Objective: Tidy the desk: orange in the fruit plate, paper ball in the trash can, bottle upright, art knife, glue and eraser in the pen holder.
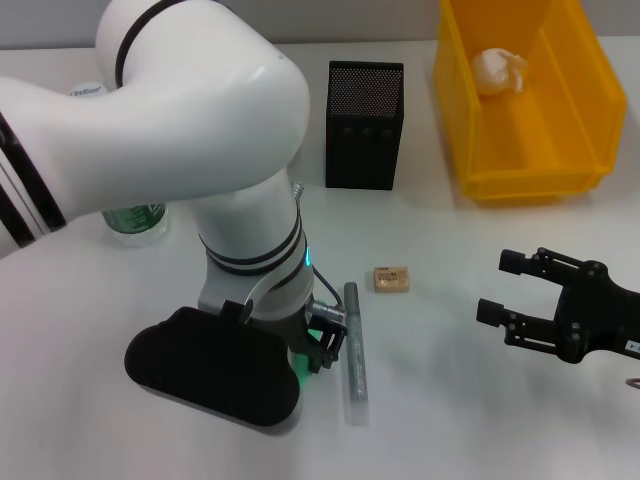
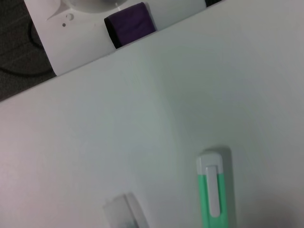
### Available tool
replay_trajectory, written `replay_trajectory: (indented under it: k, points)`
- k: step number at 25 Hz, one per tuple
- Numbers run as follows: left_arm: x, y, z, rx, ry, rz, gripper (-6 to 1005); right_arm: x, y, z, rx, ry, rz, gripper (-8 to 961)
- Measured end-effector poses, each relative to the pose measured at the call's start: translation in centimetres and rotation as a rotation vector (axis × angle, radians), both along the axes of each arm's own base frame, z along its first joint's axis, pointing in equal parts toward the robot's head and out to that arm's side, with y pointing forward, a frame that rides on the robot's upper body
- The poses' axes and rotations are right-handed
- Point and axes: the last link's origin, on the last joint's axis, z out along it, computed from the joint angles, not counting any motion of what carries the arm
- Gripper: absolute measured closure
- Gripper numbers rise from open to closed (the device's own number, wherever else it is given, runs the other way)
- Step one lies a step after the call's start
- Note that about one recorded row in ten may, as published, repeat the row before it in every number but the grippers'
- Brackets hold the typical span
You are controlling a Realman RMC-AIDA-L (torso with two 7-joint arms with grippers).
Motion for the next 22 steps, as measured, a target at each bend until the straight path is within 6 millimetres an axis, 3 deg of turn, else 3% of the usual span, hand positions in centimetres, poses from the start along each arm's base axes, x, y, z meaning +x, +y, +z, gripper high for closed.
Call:
replay_trajectory:
  k: [16,22]
  points:
    - [-0.1,-0.42,-0.1,0.004,0.017,-0.016,662,-0.1,-0.22,0.01,-0.001,0.008,0.01,178]
    - [-0.05,-0.47,-0.04,0.012,0.025,-0.012,748,-0.14,-0.25,0.16,-0.003,0.011,0.016,178]
